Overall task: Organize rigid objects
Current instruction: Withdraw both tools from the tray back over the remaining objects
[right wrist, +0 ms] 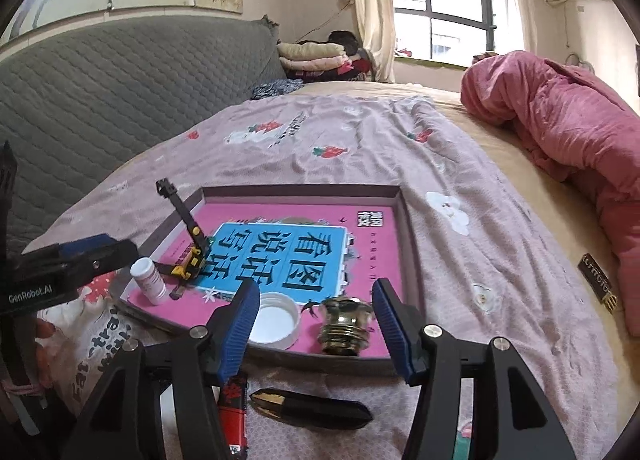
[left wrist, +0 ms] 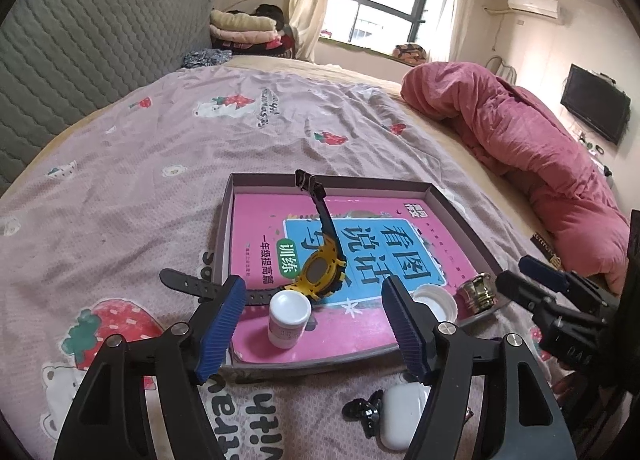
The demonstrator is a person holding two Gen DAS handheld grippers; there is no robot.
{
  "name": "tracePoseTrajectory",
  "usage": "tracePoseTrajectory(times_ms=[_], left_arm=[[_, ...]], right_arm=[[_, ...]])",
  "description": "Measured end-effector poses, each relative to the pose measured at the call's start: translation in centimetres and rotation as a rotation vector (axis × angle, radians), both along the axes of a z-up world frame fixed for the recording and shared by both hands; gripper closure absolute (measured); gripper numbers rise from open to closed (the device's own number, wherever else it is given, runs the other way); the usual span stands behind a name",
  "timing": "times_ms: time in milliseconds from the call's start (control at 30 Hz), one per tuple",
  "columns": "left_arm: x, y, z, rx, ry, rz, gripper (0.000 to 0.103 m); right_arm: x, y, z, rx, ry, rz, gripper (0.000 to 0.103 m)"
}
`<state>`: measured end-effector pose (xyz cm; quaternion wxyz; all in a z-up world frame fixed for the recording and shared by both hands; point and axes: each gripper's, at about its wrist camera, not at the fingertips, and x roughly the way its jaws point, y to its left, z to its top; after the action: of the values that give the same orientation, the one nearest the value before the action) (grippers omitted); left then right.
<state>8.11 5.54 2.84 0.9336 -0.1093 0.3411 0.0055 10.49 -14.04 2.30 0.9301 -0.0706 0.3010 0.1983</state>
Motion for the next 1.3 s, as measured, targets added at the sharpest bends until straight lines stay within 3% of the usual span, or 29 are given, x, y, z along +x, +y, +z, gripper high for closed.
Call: tracePoseTrajectory(times_ms=[633, 1300], left_arm=[[-2.6, -1.3, 0.5, 0.026, 0.029, -0.019, 0.031], [-4.6, -4.8, -0.7, 0.021, 0.114, -0.120, 0.031]], right_arm=[[-3.2, -0.6, 0.8, -0.036, 0.007, 0.014, 0.045], [-4.7, -1.8, 0.8, -0.069, 0.057, -0.025, 0.045]])
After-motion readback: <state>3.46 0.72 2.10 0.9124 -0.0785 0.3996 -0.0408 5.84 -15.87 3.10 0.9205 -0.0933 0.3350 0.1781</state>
